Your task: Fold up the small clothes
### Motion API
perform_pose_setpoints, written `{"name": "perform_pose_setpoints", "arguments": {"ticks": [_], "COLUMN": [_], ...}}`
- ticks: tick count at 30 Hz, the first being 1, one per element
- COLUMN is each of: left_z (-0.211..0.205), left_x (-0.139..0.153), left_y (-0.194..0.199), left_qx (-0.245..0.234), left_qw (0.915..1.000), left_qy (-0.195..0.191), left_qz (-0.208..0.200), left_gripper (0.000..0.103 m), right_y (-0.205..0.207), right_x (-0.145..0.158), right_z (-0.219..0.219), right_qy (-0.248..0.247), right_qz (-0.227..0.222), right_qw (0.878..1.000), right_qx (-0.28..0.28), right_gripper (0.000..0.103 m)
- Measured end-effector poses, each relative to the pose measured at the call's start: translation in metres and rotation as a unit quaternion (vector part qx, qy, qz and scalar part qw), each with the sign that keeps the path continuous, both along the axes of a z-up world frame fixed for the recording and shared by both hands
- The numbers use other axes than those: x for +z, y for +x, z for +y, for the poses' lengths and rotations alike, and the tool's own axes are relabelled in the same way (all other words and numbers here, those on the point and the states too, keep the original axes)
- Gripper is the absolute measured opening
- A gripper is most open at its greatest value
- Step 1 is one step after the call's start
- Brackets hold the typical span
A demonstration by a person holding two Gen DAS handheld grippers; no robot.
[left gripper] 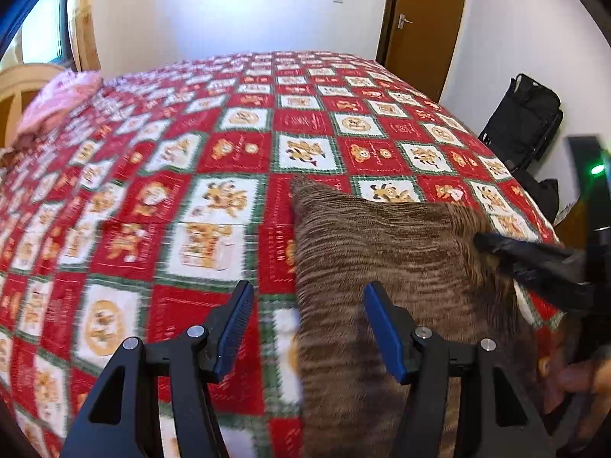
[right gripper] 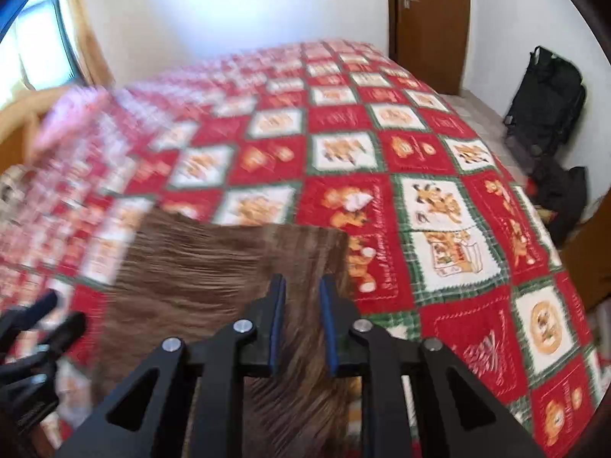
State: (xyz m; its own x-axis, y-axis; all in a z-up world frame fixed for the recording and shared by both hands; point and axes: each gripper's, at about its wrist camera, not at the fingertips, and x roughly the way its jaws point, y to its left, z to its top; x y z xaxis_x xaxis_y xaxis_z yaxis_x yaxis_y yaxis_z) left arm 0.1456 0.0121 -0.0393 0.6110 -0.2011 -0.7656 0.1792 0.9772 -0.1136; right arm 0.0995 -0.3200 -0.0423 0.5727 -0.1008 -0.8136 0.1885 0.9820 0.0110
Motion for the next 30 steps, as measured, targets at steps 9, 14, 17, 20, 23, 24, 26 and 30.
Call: {"name": "perform_pose_setpoints", "arguments": {"ticks": [9, 14, 17, 20, 23, 24, 26, 30], "left_z": [0.013, 0.026, 0.027, 0.010, -0.009, -0.011, -0.008, -0.009], "left_x": [-0.034, -0.018, -0.001, 0.004, -0.015, -0.025, -0.042, -0.041], "left_y": [0.008, 0.012, 0.009, 0.008, 0.016, 0.018, 0.019, 0.015], "left_qx": [0.057, 0.038, 0.030, 0.000, -0.018, -0.012, -0.002, 0.001], "left_qw": [0.9975, 0.9967, 0.9961, 0.9968, 0.9970, 0.9963, 0.9939, 0.9949], "left_qy": [-0.018, -0.055, -0.082, -0.080, -0.066, -0.063, -0.078, -0.080], "left_qz": [0.037, 0.045, 0.016, 0.003, 0.037, 0.057, 0.078, 0.061], "left_gripper": [0.069, 0.069, 0.069, 0.069, 0.069, 0.069, 0.069, 0.070], "right_y": [0.035, 0.008, -0.023, -0.056, -0.065, -0.067, -0.070, -0.068], "right_x": [-0.023, -0.004, 0.014, 0.019, 0.008, 0.000, -0.016, -0.032], "right_z": [-0.022, -0.042, -0.057, -0.063, -0.059, -0.056, -0.054, -0.054], "right_qy": [0.048, 0.109, 0.148, 0.184, 0.214, 0.211, 0.202, 0.208], "right_qz": [0.005, -0.040, -0.083, -0.106, -0.097, -0.089, -0.078, -0.070], "right_qw": [0.999, 0.993, 0.985, 0.976, 0.971, 0.972, 0.974, 0.974], "right_qx": [0.003, -0.007, -0.035, -0.049, -0.046, -0.049, -0.059, -0.055], "right_gripper": [0.026, 0.029, 0.058, 0.069, 0.069, 0.069, 0.069, 0.070]}}
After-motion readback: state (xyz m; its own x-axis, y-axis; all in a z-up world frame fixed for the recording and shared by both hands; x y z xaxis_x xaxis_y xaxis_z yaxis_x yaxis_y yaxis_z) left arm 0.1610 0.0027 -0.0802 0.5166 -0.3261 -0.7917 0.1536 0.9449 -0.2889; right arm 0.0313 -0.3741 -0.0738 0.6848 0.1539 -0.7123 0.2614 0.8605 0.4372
